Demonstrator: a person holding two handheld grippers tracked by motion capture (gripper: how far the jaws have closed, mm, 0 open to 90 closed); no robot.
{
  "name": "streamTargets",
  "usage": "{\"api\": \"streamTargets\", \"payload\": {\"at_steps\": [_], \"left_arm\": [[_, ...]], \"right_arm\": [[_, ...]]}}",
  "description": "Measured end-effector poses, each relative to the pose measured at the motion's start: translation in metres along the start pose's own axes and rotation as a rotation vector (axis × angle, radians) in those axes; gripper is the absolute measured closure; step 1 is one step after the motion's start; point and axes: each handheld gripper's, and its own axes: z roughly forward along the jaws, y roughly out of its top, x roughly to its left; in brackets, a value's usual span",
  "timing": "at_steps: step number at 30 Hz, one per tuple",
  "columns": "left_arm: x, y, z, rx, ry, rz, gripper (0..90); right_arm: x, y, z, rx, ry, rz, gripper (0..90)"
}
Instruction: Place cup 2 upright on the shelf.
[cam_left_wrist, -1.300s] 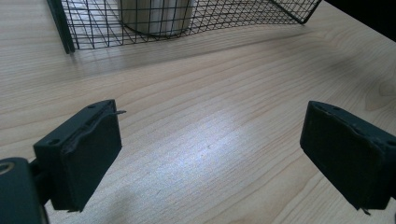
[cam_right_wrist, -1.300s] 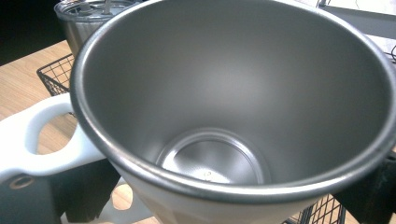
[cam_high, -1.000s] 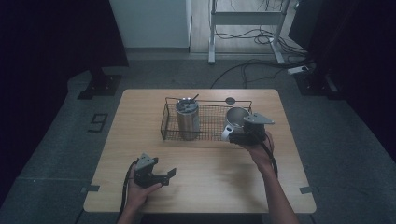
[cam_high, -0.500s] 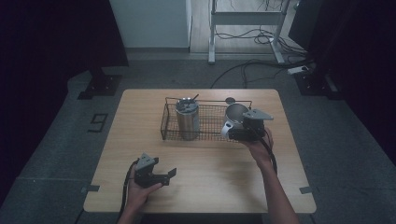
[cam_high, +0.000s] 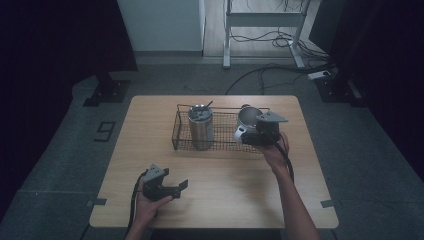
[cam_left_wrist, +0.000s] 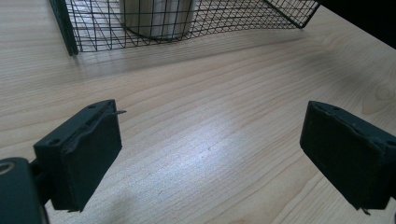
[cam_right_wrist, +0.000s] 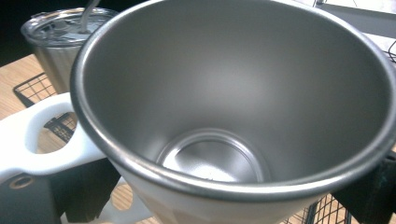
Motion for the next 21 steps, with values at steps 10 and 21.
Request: {"api": "streamTargets", "payload": {"at_steps": [10, 21], "left_arm": [[0.002, 0.000, -0.002, -0.005, 0.000, -0.004, 5.5], [0.000, 0.000, 0.000, 0.000, 0.001, -0.001, 5.6]], "right_arm": [[-0.005, 0.005, 0.010, 0.005, -0.014, 0.008, 8.0], [-0.012, 0.003, 0.016, 0.018, -0.039, 0.027, 8.0]]}}
